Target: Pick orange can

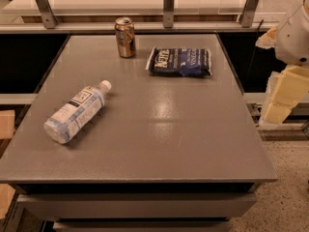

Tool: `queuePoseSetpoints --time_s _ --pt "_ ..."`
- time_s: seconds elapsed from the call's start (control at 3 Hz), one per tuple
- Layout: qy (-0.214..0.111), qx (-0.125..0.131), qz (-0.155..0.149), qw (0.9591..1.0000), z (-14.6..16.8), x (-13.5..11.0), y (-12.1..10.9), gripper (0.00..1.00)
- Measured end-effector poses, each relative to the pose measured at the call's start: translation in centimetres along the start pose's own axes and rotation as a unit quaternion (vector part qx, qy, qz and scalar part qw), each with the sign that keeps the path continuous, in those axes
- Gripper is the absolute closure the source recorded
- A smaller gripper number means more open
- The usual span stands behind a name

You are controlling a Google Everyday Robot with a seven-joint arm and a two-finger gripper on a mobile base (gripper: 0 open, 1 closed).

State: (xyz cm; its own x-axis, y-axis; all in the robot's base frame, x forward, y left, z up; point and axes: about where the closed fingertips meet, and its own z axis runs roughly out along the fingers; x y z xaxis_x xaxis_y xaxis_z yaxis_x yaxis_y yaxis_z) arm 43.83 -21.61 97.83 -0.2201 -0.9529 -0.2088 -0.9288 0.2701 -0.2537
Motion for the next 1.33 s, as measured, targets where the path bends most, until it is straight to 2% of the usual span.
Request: queuePoseSetpoints --time_s 0.33,0.67,1.0,1.33 --pt "0.000 0.002 -0.001 1.0000 -0.1 -0.1 -0.1 0.00" --pt "-0.006 0.014 -0.002 0.9999 -0.6 -0.4 -0.8 0.00" --pt "-0.022 0.028 -0.004 0.9994 -1.0 -1.2 -2.0 0.00" --pt "-0.054 0.039 0.000 0.9978 -1.1 -1.8 -3.6 0.00"
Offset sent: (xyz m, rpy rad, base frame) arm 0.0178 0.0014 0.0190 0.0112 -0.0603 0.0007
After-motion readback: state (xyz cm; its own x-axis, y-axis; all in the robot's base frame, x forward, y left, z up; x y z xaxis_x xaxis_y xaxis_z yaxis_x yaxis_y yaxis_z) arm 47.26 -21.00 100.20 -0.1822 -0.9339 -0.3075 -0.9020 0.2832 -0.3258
